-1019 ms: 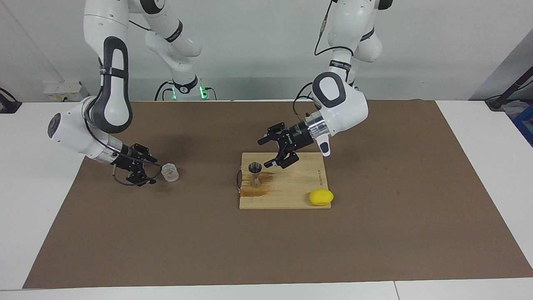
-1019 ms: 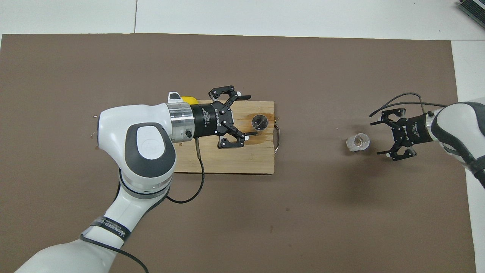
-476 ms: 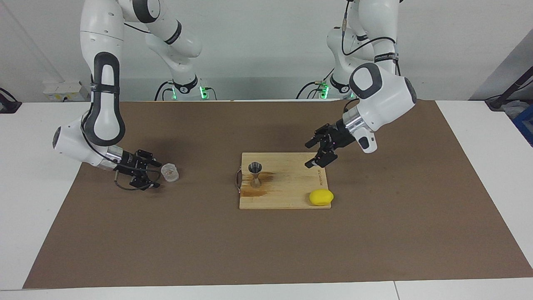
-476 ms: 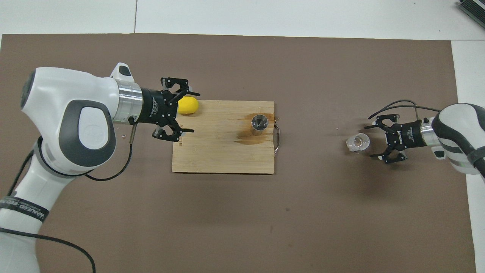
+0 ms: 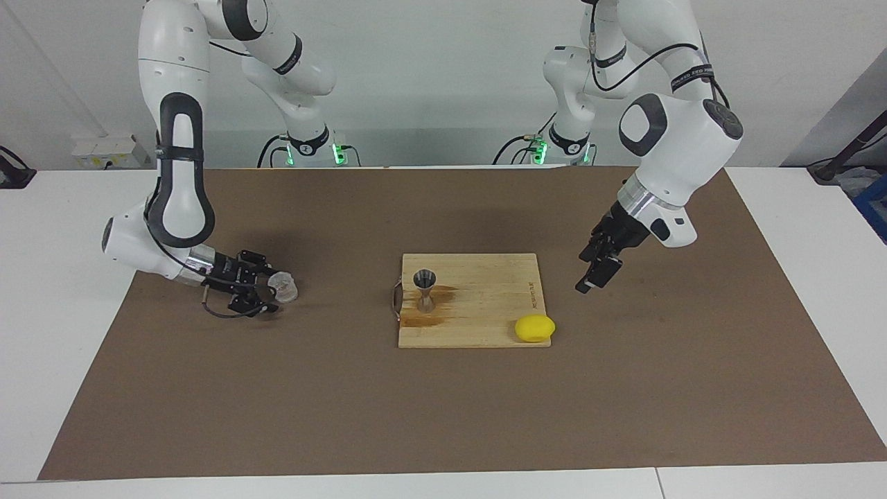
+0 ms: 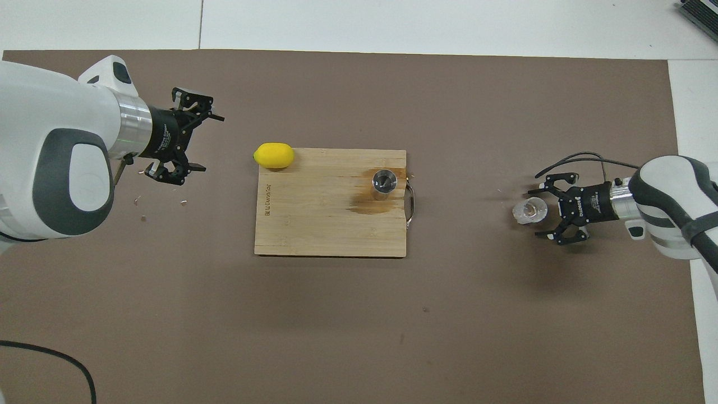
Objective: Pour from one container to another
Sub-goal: 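Open the left gripper off the cup while the right gripper reaches the glass, then retract the left gripper while the right gripper grasps the glass cup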
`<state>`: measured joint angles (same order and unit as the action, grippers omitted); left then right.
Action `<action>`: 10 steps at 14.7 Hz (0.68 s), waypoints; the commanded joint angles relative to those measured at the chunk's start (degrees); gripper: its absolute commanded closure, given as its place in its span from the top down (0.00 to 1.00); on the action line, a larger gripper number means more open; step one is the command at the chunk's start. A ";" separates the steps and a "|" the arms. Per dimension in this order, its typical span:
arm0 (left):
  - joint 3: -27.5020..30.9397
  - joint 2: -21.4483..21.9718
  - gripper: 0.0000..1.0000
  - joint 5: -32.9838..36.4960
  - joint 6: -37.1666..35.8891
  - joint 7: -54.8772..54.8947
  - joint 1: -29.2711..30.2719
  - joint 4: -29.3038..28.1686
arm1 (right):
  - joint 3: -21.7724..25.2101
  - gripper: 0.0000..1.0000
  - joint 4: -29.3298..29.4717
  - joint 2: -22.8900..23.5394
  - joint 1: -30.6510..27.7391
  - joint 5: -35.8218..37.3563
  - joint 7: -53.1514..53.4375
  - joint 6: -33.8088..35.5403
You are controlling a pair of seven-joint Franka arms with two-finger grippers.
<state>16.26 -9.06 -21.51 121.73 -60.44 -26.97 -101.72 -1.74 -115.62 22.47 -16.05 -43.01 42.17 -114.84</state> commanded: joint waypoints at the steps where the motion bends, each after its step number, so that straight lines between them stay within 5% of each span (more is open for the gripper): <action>1: -0.53 0.18 1.00 5.24 -0.79 8.28 1.57 0.82 | -0.28 1.00 -1.10 -0.59 -0.21 -2.08 -2.00 0.23; 5: -0.53 1.76 1.00 9.19 -7.54 31.11 3.93 0.82 | -0.28 1.00 -1.01 -0.59 1.02 -3.13 -1.83 0.40; 10: -0.44 5.44 1.00 20.97 -16.07 57.24 4.12 0.65 | -0.10 0.71 -0.75 -0.94 1.02 -3.05 -1.30 0.76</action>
<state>16.29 -6.14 -4.41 109.12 -10.53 -23.21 -100.80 -1.81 -115.80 22.39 -14.63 -44.34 42.16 -114.30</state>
